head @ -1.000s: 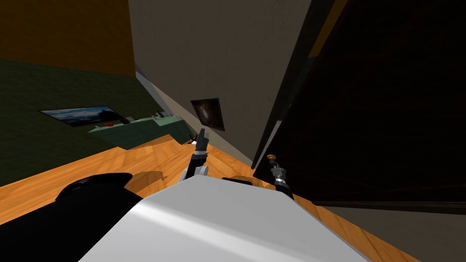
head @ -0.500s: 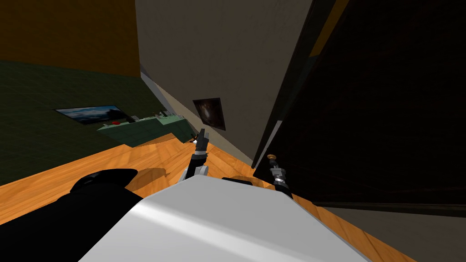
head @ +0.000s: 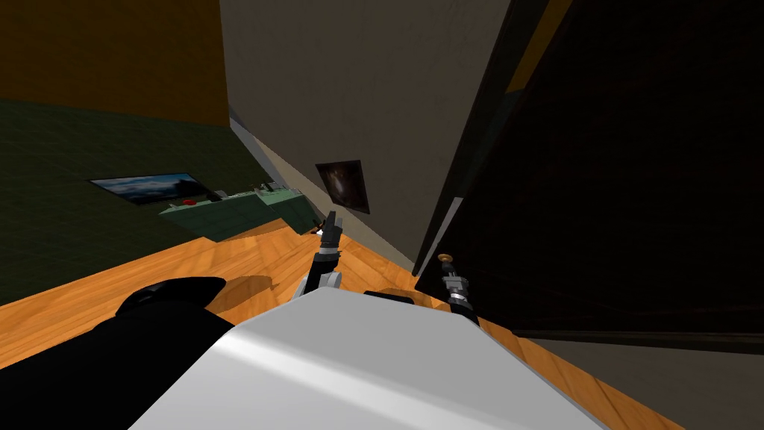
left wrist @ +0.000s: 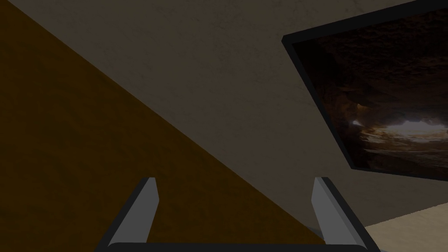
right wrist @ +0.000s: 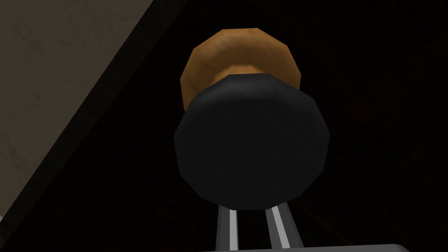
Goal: Pull the door open
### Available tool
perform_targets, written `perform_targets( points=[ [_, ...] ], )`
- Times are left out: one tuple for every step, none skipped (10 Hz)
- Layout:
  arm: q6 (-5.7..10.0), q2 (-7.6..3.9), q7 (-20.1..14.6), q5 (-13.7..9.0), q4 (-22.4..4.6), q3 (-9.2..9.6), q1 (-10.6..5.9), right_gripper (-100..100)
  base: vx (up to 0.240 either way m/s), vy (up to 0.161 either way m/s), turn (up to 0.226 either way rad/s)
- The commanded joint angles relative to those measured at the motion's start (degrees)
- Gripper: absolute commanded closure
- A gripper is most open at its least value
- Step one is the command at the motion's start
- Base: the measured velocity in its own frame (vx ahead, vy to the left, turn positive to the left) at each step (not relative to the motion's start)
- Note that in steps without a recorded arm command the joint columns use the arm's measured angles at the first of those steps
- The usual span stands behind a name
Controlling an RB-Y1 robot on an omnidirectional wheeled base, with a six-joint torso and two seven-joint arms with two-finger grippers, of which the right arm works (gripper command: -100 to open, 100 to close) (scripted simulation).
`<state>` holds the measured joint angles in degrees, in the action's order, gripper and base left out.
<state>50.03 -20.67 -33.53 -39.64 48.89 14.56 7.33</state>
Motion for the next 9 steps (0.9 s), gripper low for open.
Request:
perform_targets(
  points=[
    [0.49, 0.54, -2.6, 0.0, 0.9, 1.19, -1.49, 100, -0.024, -0.013, 0.060],
    [0.49, 0.54, -2.6, 0.0, 0.9, 1.19, -1.49, 100, -0.028, -0.014, 0.036],
    [0.46, 0.54, -4.8, -0.6, 1.0, 1.43, -1.52, 100, -0.032, -0.012, 0.020],
    [0.46, 0.54, -4.9, -0.6, 1.0, 1.43, -1.52, 100, -0.029, -0.005, 0.045],
    [0.44, 0.54, -7.0, -1.1, 1.0, 1.66, -1.55, 100, -0.028, -0.010, 0.043],
    [-0.26, -0.25, -7.2, -2.7, 0.6, 1.46, -0.35, -100, -0.037, -0.034, -0.004],
    [0.03, -0.32, -8.3, -3.5, 1.1, 1.93, 0.00, -100, -0.055, -0.039, -0.009],
    [0.38, -0.42, -9.7, -4.5, 1.8, 2.51, 0.43, -100, -0.086, -0.016, 0.066],
    [0.38, -0.42, -9.7, -4.5, 1.8, 2.51, 0.43, -100, -0.077, -0.004, 0.006]
  ],
)
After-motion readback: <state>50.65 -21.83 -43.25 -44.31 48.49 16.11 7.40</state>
